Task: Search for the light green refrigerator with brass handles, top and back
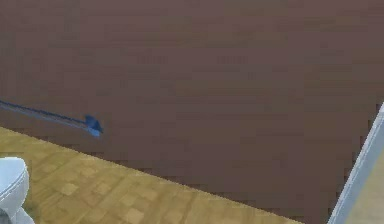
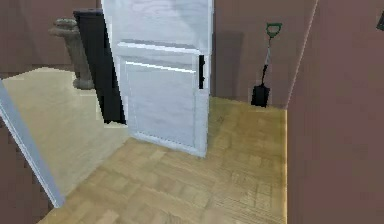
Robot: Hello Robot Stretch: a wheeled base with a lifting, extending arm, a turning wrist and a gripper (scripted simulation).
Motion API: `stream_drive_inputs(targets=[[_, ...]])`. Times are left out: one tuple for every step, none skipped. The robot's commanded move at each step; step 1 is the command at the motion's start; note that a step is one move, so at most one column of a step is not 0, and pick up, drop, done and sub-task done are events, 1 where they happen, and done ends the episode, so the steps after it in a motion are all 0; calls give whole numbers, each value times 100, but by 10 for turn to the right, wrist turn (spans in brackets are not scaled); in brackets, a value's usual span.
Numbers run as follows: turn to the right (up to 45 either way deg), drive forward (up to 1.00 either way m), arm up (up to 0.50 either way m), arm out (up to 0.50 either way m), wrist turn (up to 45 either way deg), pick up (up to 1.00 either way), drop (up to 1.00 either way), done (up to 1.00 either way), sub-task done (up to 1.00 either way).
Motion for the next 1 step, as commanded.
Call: stream_drive_inputs(targets=[[0, 80, 0, 0, 0, 0, 0, 0, 0]])
